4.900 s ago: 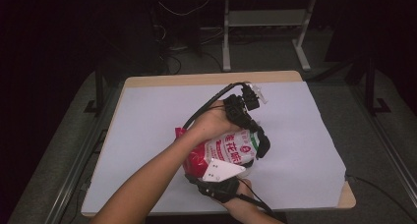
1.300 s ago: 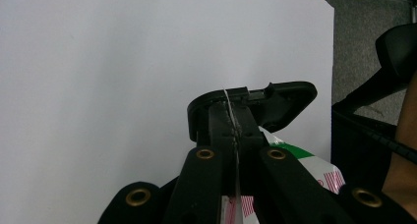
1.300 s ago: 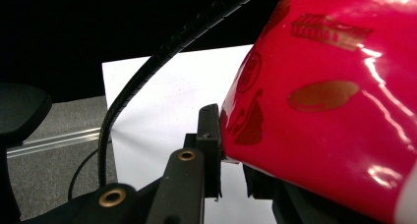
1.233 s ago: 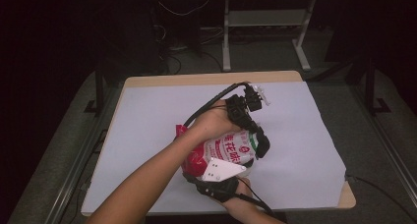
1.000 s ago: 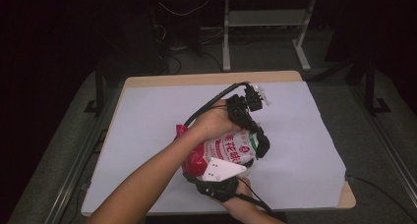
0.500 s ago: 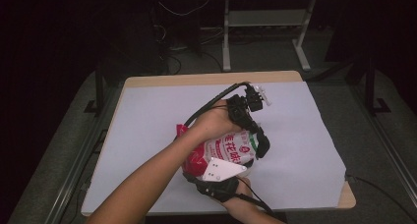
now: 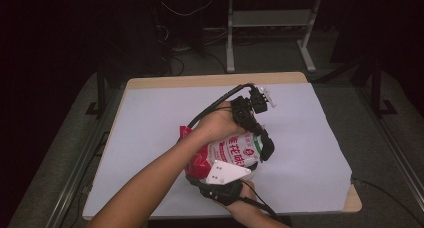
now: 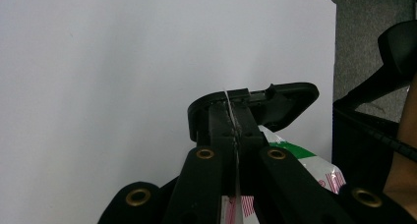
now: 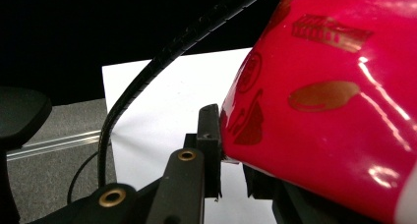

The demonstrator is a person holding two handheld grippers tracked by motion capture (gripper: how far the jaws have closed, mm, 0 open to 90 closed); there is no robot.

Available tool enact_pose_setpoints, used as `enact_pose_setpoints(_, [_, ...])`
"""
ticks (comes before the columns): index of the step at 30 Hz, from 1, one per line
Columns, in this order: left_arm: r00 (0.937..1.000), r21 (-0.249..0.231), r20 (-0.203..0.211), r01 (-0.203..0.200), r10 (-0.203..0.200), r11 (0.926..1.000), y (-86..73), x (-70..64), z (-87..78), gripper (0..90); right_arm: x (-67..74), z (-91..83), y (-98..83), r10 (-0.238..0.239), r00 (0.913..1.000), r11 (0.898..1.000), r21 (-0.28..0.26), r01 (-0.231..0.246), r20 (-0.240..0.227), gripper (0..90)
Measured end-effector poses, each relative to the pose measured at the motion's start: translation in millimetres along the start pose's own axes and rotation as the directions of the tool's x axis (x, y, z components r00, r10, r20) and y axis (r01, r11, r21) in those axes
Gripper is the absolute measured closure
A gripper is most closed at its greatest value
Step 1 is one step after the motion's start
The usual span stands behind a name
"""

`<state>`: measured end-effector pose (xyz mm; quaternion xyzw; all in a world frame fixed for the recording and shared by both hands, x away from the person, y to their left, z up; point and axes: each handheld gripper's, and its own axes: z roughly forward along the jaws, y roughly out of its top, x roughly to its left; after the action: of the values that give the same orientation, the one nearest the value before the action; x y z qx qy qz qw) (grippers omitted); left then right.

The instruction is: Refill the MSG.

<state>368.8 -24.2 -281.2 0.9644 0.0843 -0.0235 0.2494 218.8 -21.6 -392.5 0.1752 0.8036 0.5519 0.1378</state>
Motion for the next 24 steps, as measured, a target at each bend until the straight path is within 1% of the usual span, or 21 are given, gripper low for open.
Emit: enact_pose_setpoints(24, [1.0000, 0.014, 0.006, 0.001, -0.001, 0.9999, 0.0, 0.1, 1.5, 89.9, 0.6, -0.1, 1.3, -0.004, 1.0000, 1.000, -0.005, 0.004, 0.000, 79.0])
